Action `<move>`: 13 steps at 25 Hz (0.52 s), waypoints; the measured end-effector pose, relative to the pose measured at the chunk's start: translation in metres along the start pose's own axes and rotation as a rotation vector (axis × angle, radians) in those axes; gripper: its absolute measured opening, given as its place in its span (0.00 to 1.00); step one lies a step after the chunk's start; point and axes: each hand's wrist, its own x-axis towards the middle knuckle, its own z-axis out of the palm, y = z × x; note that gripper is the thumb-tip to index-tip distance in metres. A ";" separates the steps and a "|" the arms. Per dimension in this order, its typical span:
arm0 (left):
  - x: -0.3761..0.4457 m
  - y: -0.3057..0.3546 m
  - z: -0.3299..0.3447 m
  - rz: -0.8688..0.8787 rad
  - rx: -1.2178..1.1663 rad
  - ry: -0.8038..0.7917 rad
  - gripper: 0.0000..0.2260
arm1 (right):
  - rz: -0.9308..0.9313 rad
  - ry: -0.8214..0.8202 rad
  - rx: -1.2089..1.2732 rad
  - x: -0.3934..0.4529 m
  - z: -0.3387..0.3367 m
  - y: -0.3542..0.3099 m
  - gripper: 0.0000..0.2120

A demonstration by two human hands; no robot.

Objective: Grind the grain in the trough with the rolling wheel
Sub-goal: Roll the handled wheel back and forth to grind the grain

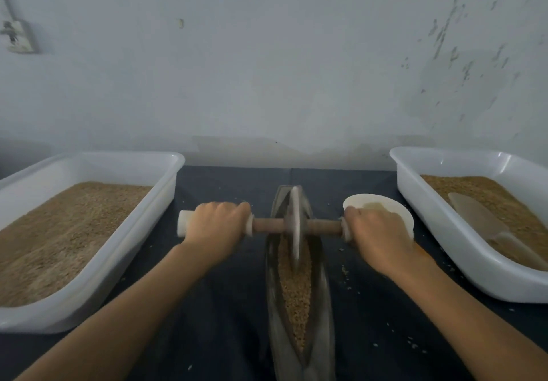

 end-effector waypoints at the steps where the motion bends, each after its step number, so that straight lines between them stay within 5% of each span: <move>1: -0.022 -0.001 -0.002 0.037 -0.004 0.038 0.11 | -0.022 0.022 0.018 -0.023 0.000 0.000 0.11; 5: -0.097 -0.001 -0.016 0.286 -0.167 0.358 0.13 | -0.229 0.184 0.154 -0.088 -0.014 0.005 0.22; 7: -0.090 -0.002 -0.012 0.287 -0.164 0.236 0.13 | -0.201 0.104 0.141 -0.081 -0.011 0.005 0.24; 10: -0.032 -0.001 -0.003 0.064 -0.040 -0.018 0.06 | -0.078 0.060 -0.012 -0.029 -0.008 -0.001 0.18; 13: 0.021 -0.003 0.005 -0.060 -0.035 -0.011 0.05 | 0.039 0.056 -0.053 0.029 -0.007 0.002 0.07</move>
